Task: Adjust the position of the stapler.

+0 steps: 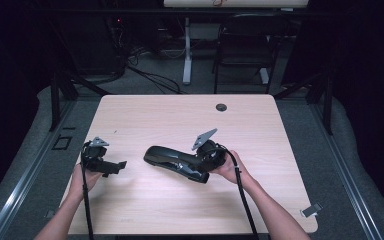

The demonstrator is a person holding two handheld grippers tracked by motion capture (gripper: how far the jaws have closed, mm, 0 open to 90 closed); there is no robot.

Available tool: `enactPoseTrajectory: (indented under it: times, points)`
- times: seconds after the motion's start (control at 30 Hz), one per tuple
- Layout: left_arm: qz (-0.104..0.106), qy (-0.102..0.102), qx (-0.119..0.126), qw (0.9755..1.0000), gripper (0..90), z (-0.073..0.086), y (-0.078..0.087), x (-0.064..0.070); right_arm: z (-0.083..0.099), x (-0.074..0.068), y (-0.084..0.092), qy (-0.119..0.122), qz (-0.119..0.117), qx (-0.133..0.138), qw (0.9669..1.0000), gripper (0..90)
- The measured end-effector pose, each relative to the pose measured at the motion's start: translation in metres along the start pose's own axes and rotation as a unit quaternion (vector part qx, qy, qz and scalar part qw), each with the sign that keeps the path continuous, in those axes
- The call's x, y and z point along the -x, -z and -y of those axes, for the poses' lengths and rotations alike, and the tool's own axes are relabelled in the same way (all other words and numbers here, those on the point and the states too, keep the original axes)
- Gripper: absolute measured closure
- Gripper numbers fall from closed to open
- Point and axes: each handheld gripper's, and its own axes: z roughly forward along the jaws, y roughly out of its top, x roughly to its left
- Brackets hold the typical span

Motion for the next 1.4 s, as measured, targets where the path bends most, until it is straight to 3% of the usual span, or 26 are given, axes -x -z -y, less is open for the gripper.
enactPoseTrajectory:
  times: [0.17, 0.4, 0.97, 1.4]
  points:
    - [0.004, -0.006, -0.002, 1.0000, 0.0, -0.004, -0.003, 0.002, 0.003, -0.003, 0.002, 0.007, -0.011, 0.001, 0.9999, 56.1]
    - [0.008, -0.021, -0.006, 0.9997, 0.0, -0.009, -0.009, 0.006, 0.010, -0.006, 0.008, 0.035, -0.031, -0.005, 0.9989, 56.1]
    - [0.019, -0.025, -0.003, 0.9995, 0.0, -0.016, -0.015, 0.009, 0.023, -0.012, 0.019, 0.063, -0.058, -0.004, 0.9963, 56.1]
    - [0.022, -0.030, -0.007, 0.9993, 0.0, -0.020, -0.019, 0.011, 0.039, -0.012, 0.034, 0.109, -0.094, -0.017, 0.9894, 56.1]
